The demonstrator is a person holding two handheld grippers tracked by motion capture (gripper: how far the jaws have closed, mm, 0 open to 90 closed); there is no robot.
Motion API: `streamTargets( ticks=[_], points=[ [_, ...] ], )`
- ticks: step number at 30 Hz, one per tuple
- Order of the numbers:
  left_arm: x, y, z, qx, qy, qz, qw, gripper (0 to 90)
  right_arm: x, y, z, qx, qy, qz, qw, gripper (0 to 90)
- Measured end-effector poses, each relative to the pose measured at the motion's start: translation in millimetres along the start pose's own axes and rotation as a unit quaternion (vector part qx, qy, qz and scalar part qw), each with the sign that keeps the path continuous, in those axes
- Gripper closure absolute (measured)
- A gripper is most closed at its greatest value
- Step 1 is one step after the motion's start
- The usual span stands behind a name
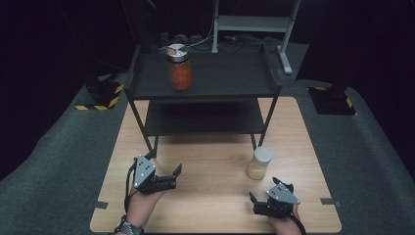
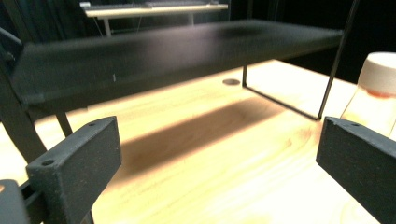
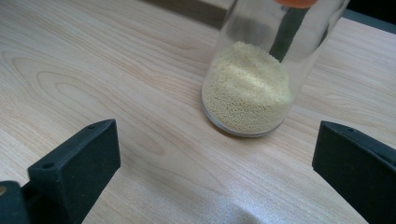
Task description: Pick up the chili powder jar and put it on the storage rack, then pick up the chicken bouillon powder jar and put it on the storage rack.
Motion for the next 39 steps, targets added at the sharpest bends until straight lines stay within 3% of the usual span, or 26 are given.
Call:
streamTargets(
  ticks=[11,17,20,27,34,39],
  points=[
    [5.8,-1.6,37.5,-0.01,-0.059,-0.006,0.9982,0.3,0.0,-1.1,0.0,0.0,0.0,0.001,1.0,0.0],
    [8.9,-3.4,49.2,0.006,-0.092,-0.012,0.9957,0.3,-0.2,-0.6,0.0,0.007,0.001,0.003,1.0,0.0],
    [10.6,-1.6,51.6,0.022,-0.104,-0.014,0.9943,0.3,-0.1,-1.1,0.0,0.006,0.001,0.004,1.0,0.0],
    [12.2,1.6,51.3,0.036,-0.115,-0.014,0.9926,0.3,-0.3,-1.4,0.2,0.006,0.002,0.005,1.0,0.0],
    [14.8,6.8,46.7,0.046,-0.137,-0.019,0.9894,0.4,-1.3,-0.4,1.4,0.006,0.006,0.001,1.0,0.0],
    [16.4,12.0,44.1,0.069,-0.145,-0.018,0.9869,0.4,-1.6,-1.1,2.2,0.002,0.008,0.002,1.0,0.0]
  ],
)
Point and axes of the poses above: each handheld gripper's, and its own axes: x roughly forward along the jaws, z roughly out of its underside, y roughly to its right, the point moved 4 cm from there along x, roughly forward along the jaws, and after that the axes turned 13 degrees about -z, right-handed, at the moved point
